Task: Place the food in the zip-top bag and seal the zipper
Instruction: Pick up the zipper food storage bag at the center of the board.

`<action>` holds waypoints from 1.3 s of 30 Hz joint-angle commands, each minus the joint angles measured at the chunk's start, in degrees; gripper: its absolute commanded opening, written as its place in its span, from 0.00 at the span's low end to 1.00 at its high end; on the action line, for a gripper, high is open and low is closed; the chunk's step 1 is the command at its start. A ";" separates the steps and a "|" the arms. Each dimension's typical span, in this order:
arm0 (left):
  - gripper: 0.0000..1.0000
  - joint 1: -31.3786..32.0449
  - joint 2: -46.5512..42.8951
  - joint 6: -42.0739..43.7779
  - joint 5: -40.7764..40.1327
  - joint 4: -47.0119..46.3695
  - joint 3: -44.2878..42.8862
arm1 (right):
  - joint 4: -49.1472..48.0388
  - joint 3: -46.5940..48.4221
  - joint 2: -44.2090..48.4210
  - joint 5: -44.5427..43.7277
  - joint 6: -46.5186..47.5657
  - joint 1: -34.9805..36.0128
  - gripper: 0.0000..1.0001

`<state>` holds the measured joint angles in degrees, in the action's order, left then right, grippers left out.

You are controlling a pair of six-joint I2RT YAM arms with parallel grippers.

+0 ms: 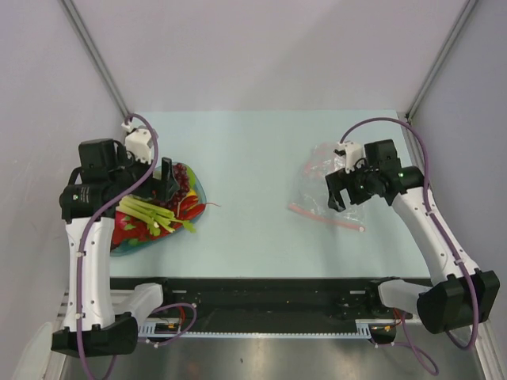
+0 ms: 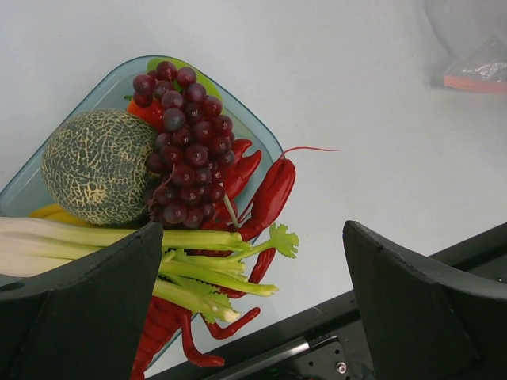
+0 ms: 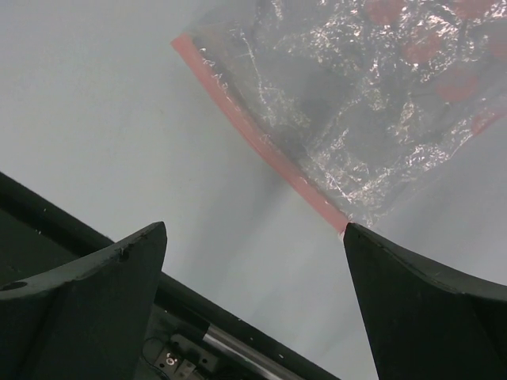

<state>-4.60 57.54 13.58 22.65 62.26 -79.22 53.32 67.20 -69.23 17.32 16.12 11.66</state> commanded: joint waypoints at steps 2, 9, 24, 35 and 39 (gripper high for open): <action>1.00 0.38 1.35 -0.92 -2.26 -2.40 -3.13 | -7.52 -1.72 2.79 -6.68 -2.68 4.32 1.00; 1.00 1.52 -0.59 -0.84 -2.18 -5.75 -1.20 | -8.41 -2.34 -2.22 -15.30 5.31 11.80 1.00; 1.00 6.80 -0.15 -0.14 2.22 -11.28 5.13 | -11.91 -3.56 -20.23 -15.39 14.64 15.15 0.98; 0.99 8.20 -0.23 -0.58 3.97 -15.32 9.61 | -16.76 2.05 -32.71 -12.32 17.98 10.32 0.83; 1.00 8.73 -1.02 -0.84 5.56 -16.99 11.10 | -16.15 3.90 -35.18 -10.12 18.16 9.08 0.55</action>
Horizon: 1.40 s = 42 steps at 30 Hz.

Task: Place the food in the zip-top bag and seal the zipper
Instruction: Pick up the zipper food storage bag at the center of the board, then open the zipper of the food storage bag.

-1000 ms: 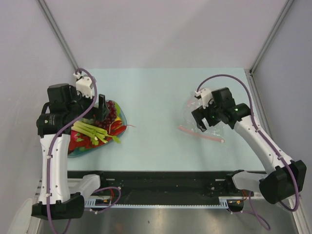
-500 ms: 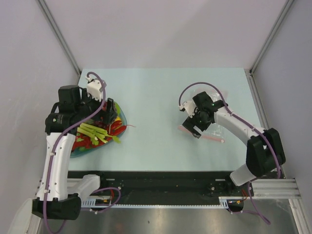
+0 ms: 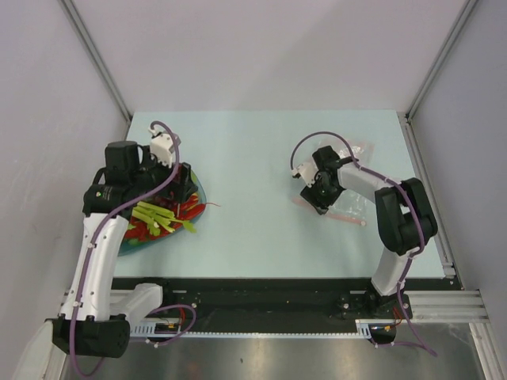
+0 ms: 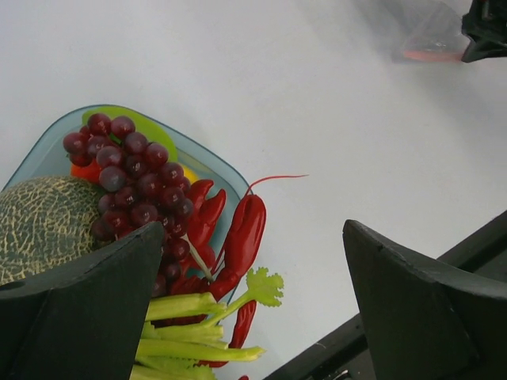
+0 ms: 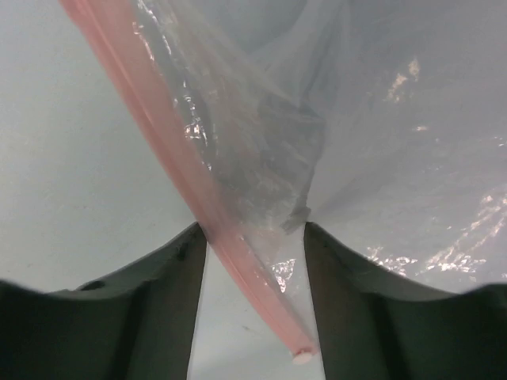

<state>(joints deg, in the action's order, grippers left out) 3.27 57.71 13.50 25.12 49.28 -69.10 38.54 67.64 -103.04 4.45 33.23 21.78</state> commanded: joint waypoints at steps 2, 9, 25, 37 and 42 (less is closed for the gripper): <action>0.99 0.95 -1.55 -0.75 3.70 -4.97 1.42 | -0.75 4.08 -1.46 4.77 0.96 -1.48 0.37; 1.00 2.44 -2.43 -0.31 4.76 -6.30 2.22 | 2.41 5.66 3.46 10.05 -1.06 -2.35 0.00; 1.00 18.61 10.21 -19.29 -0.34 -21.76 -5.16 | -5.11 14.20 16.02 44.41 -46.89 -12.29 0.00; 1.00 31.62 22.79 -25.88 -0.34 -31.08 -12.37 | -15.35 5.31 27.63 31.16 -67.42 -4.83 0.00; 0.96 34.61 25.95 -25.89 -1.04 -31.17 -12.38 | -16.83 2.25 29.13 31.22 -72.16 -3.23 0.00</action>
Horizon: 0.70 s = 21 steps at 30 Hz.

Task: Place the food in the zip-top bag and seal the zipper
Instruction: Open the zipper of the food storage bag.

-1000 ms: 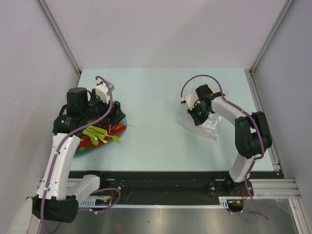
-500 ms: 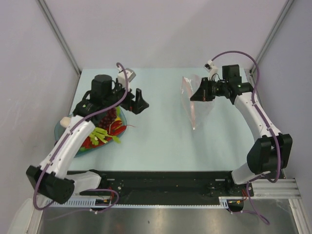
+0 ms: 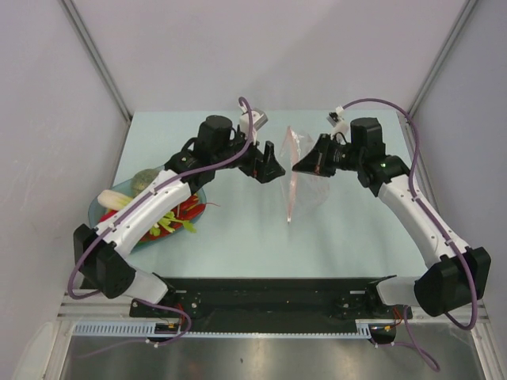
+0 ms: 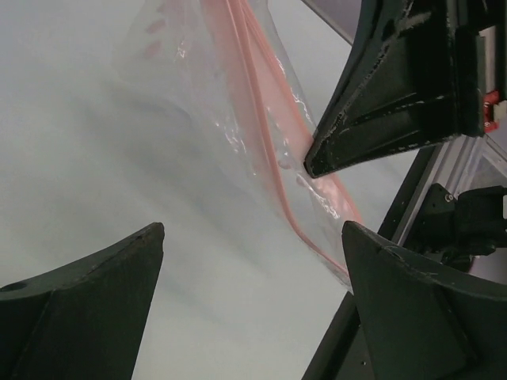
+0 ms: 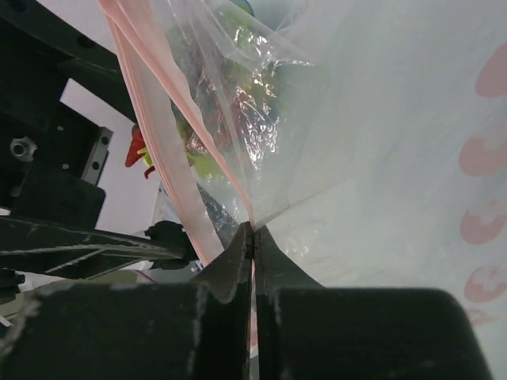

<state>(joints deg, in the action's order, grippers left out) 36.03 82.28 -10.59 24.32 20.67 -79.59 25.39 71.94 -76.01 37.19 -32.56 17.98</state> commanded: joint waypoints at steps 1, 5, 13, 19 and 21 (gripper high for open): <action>0.88 2.11 1.74 -1.80 -0.49 -2.47 -1.62 | -4.37 -2.50 2.18 -0.81 -7.08 0.57 0.00; 0.32 2.20 2.88 -0.14 -2.78 0.77 -1.44 | -5.26 -3.74 2.62 3.67 -6.38 -0.48 0.00; 0.00 2.11 -0.01 -8.65 3.20 -0.27 -0.48 | 3.16 0.29 3.49 -5.44 6.79 1.43 0.48; 0.00 2.11 -0.37 -15.86 -2.59 -0.10 -0.56 | 5.46 4.26 5.17 -16.44 10.59 3.91 0.48; 0.00 2.11 0.16 -17.79 -5.50 1.04 -1.35 | 5.64 4.79 4.99 -18.29 8.75 4.00 0.44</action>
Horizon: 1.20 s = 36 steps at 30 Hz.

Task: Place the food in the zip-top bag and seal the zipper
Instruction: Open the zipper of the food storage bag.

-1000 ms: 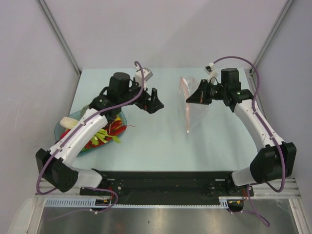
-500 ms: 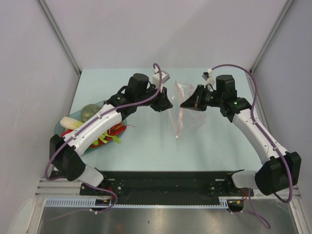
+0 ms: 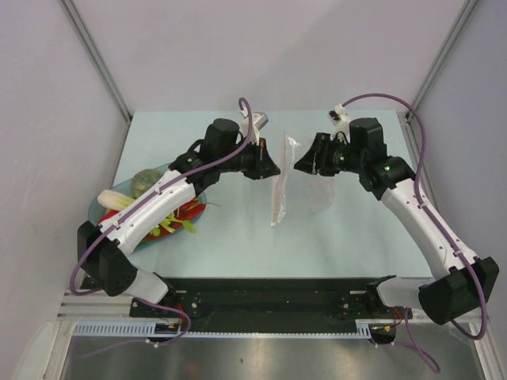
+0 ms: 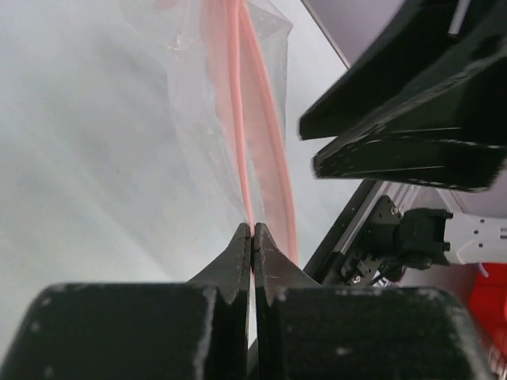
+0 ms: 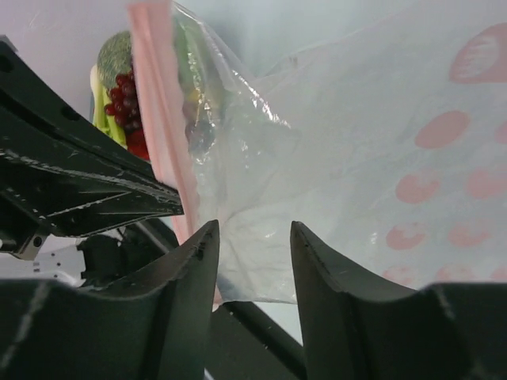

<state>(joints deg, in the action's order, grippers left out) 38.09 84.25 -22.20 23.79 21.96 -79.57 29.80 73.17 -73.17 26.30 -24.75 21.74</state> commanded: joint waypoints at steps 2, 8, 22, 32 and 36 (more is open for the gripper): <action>0.00 0.06 -1.55 -7.60 -6.91 0.37 -1.81 | 0.61 3.30 2.32 -6.10 0.50 0.85 0.41; 0.00 -0.03 -0.93 -9.53 -6.74 -0.33 -2.52 | -1.24 2.86 0.93 -4.77 0.41 4.71 0.41; 0.00 -0.47 -0.66 -11.12 -3.76 -1.83 -2.52 | -3.35 5.14 -3.73 -6.26 3.13 11.30 0.35; 0.00 -3.01 -4.34 -8.50 -5.41 -0.25 0.20 | 0.34 5.93 -3.48 -13.74 11.02 10.44 0.00; 0.01 -5.30 -8.04 0.99 -12.17 5.97 2.31 | 3.32 7.51 1.18 -3.13 13.67 3.06 0.00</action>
<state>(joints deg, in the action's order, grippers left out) 34.81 82.17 -29.78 17.63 23.35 -78.52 30.68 75.96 -77.43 16.82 -15.84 30.70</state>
